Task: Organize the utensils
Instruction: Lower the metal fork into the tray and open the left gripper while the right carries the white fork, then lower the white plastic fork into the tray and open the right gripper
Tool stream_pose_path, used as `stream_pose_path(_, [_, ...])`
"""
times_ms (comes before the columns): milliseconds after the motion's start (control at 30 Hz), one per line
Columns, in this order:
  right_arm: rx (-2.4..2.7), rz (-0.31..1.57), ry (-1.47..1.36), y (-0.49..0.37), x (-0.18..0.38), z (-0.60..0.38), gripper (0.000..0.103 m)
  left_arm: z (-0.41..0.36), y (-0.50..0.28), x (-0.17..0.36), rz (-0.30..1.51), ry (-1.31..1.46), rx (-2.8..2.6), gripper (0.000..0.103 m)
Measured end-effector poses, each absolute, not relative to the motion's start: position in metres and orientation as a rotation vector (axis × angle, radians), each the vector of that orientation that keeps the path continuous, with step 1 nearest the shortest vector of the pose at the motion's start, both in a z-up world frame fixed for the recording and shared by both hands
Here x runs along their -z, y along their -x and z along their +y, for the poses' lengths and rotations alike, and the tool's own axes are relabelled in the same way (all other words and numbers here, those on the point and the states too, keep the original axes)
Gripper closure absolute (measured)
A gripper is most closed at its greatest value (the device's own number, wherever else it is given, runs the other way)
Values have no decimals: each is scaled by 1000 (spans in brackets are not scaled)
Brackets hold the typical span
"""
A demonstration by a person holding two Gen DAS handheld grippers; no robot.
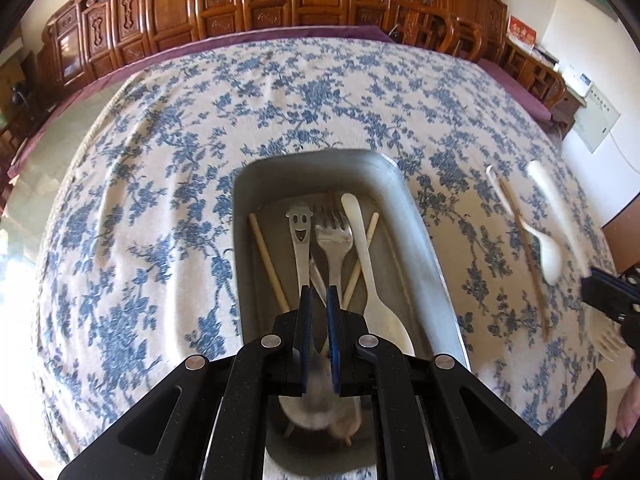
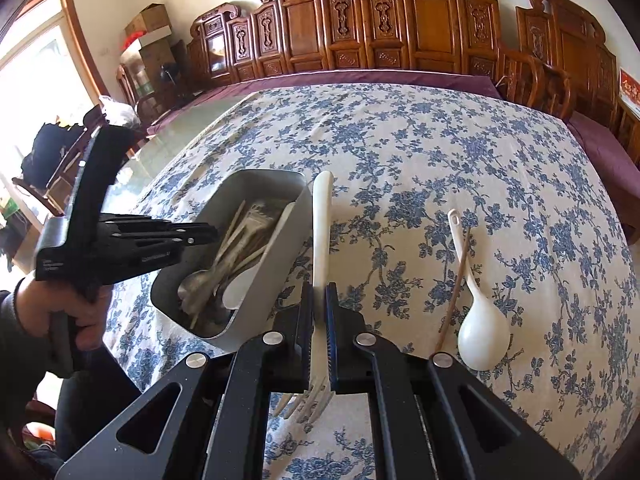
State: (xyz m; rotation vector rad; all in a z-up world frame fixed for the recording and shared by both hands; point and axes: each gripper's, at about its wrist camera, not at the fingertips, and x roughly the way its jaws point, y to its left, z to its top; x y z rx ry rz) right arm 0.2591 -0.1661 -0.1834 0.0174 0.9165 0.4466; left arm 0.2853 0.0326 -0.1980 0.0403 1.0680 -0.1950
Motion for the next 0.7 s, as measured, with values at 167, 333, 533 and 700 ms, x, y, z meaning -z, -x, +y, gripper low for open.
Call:
stream_pose_path(167, [-461,905,-1,-258,179,-151,96,42,-270,175,1023,-28,203,97])
stream_pose_path(333, [-472,900,1,-259,177,-137,96,50,-258,157,985,-21,205,97])
stream_pose_path(533, [-485,906,-10,-264,179,-120,96,62,-245,142,957,-8,205,97])
stream_pose_path(700, [-501,917,-13,-271,181,-104,96,74,-237,135,942,2,193,97])
